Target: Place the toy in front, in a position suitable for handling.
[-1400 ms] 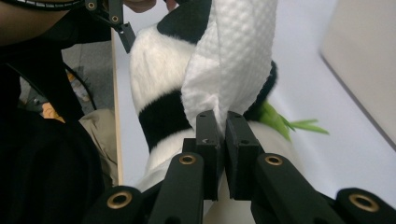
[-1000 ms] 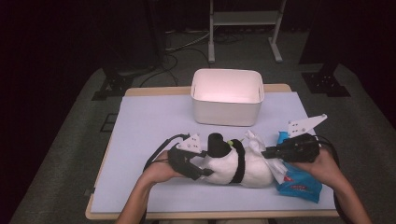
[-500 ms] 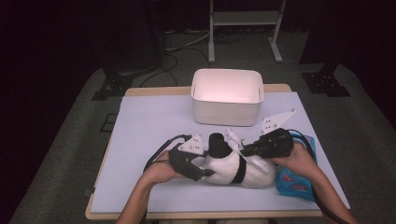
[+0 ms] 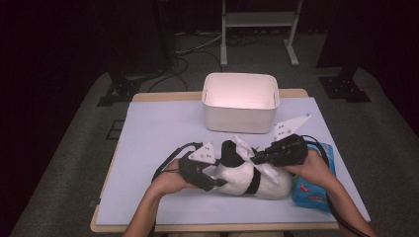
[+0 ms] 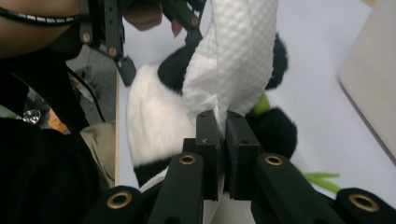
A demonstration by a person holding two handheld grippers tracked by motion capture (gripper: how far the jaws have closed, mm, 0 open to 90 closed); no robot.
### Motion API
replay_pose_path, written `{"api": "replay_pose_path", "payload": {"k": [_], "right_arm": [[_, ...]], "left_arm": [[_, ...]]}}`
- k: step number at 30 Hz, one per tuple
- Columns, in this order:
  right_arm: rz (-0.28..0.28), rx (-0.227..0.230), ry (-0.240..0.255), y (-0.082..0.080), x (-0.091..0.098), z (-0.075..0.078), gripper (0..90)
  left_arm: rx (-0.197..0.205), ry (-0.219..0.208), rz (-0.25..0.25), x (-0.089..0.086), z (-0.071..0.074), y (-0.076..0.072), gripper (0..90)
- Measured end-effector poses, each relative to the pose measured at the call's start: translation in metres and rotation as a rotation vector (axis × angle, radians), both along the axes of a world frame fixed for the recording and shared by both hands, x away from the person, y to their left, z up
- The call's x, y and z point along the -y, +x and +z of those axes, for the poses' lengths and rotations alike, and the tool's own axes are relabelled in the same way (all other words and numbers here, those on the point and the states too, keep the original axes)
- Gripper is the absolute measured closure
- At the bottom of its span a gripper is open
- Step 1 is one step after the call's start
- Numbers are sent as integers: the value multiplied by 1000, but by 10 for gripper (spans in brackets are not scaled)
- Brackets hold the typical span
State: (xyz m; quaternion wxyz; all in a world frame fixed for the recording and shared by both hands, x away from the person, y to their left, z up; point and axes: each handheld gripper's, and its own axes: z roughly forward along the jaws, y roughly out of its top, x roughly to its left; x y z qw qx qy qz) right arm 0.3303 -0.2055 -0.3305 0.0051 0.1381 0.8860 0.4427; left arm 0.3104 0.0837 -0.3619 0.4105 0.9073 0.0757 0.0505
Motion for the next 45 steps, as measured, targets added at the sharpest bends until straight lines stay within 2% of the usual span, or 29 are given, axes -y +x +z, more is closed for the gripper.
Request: {"api": "replay_pose_path", "payload": {"k": [5, 8, 11, 16, 20, 26, 29, 34, 39, 45], "right_arm": [[-19, 1, -42, -6, 12, -5, 841], [-32, -8, -26, -8, 22, -8, 840], [-40, -12, -4, -9, 26, -10, 841], [-25, -21, 4, -7, 17, -12, 843], [-22, -15, 28, -3, 10, -11, 844], [-6, -19, 97, 1, 4, -7, 848], [1, -11, 102, 1, -1, -3, 847], [2, -7, 114, 1, -2, 0, 848], [2, 10, 138, 1, -1, 7, 847], [-11, 9, 83, -2, 3, 0, 847]], "left_arm": [[-8, -8, 4, -2, -1, 1, 379], [-11, -39, -1, -2, 0, 1, 391], [-7, -40, 4, 0, 2, 1, 398], [8, -30, 10, 0, 7, 0, 406], [11, -56, 26, -6, 14, 1, 410], [61, -48, 38, -9, 31, -4, 412], [76, -37, 39, -9, 36, -6, 414], [82, -24, 34, -7, 40, -6, 415], [77, -21, 23, 0, 37, -6, 414], [62, -15, 37, -1, 34, -5, 398]]}}
